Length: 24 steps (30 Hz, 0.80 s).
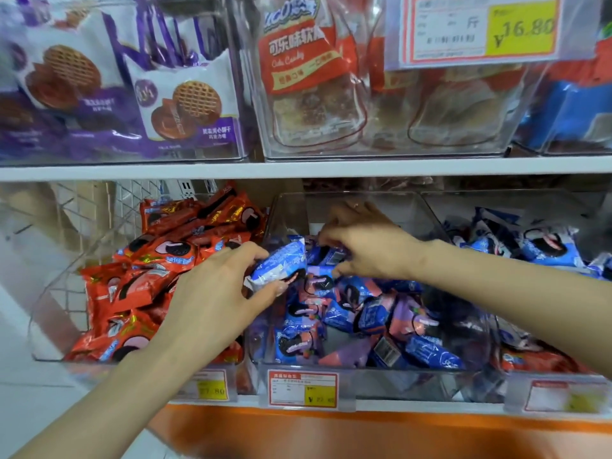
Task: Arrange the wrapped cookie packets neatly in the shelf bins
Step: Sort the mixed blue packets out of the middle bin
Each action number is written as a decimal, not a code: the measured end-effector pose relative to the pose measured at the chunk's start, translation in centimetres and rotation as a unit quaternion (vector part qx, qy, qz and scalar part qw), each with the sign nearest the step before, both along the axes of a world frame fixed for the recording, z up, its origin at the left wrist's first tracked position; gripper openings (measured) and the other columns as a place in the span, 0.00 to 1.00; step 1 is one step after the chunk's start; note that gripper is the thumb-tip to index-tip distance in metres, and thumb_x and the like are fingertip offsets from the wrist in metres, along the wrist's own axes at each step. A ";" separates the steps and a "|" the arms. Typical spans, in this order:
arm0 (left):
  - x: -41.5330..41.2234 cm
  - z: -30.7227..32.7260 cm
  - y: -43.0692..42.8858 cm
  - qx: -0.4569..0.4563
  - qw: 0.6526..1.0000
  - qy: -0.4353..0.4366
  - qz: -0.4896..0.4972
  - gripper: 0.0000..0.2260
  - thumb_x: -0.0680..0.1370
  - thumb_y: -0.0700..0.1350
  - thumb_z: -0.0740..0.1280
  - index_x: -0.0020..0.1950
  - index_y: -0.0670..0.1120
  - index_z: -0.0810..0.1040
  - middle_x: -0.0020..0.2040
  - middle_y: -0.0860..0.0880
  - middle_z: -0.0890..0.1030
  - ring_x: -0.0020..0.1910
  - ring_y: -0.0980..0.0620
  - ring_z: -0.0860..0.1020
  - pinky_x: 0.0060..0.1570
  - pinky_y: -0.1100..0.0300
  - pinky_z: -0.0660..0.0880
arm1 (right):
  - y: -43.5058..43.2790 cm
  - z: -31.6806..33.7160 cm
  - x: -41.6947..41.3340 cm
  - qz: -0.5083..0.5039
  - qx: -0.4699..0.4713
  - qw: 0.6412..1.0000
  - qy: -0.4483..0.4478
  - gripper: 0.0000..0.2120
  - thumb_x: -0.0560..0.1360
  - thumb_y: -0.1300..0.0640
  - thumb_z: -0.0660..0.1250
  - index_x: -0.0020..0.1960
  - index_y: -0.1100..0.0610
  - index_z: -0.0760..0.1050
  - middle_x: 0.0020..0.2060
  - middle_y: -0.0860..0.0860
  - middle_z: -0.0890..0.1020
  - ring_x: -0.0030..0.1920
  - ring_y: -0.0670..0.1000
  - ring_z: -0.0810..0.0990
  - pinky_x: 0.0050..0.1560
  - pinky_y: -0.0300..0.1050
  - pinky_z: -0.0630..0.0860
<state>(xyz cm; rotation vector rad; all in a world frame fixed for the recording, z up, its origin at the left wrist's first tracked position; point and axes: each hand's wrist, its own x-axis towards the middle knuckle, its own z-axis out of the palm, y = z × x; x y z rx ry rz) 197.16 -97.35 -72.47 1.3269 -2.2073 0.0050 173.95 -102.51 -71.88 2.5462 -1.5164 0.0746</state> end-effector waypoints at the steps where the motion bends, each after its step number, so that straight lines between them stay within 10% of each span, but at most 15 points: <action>1: 0.0 0.0 0.0 0.006 1.000 0.003 -0.002 0.18 0.67 0.60 0.62 0.51 0.53 0.76 0.43 0.55 0.81 0.42 0.52 0.77 0.31 0.69 0.63 | 0.9 0.4 0.0 0.021 0.046 0.999 -0.018 0.22 0.69 0.44 0.71 0.61 0.47 0.73 0.55 0.49 0.72 0.58 0.52 0.70 0.56 0.47 0.69; 5: -0.3 -0.1 0.2 0.016 1.000 0.003 -0.021 0.23 0.66 0.65 0.57 0.52 0.53 0.76 0.44 0.54 0.81 0.42 0.52 0.78 0.34 0.68 0.66 | 4.3 -0.5 0.6 0.106 0.275 0.953 0.063 0.18 0.69 0.44 0.72 0.57 0.45 0.78 0.45 0.48 0.79 0.50 0.49 0.74 0.52 0.49 0.72; 10: -1.2 -0.2 0.5 0.016 1.000 -0.006 -0.024 0.15 0.71 0.59 0.68 0.55 0.54 0.76 0.46 0.55 0.80 0.44 0.52 0.78 0.33 0.69 0.64 | 3.7 -2.8 1.1 0.086 0.174 0.979 0.065 0.09 0.71 0.48 0.68 0.49 0.49 0.79 0.45 0.50 0.80 0.50 0.53 0.76 0.51 0.50 0.74; 15: -1.4 -0.3 0.0 0.010 1.000 0.003 -0.018 0.20 0.67 0.64 0.60 0.51 0.54 0.77 0.41 0.53 0.80 0.40 0.51 0.79 0.33 0.57 0.71 | 1.4 0.4 -0.4 -0.061 0.137 0.986 -0.074 0.19 0.73 0.53 0.69 0.63 0.48 0.74 0.48 0.45 0.80 0.45 0.45 0.76 0.45 0.41 0.71; 19: -2.9 -0.3 -0.2 0.080 0.993 0.052 -0.067 0.12 0.71 0.52 0.72 0.51 0.51 0.79 0.36 0.53 0.80 0.28 0.61 0.72 0.29 0.67 0.62 | 4.3 2.9 -1.1 -0.011 0.301 0.882 -0.362 0.22 0.70 0.61 0.73 0.62 0.50 0.73 0.50 0.50 0.80 0.40 0.44 0.77 0.46 0.37 0.74; 24: -6.2 -0.3 0.8 0.141 0.973 0.104 -0.153 0.12 0.70 0.50 0.72 0.51 0.55 0.77 0.36 0.56 0.79 0.30 0.64 0.73 0.31 0.71 0.66 | 8.5 2.7 -2.1 -0.059 0.181 0.918 -0.348 0.13 0.67 0.54 0.76 0.49 0.46 0.76 0.41 0.43 0.79 0.38 0.40 0.75 0.39 0.33 0.71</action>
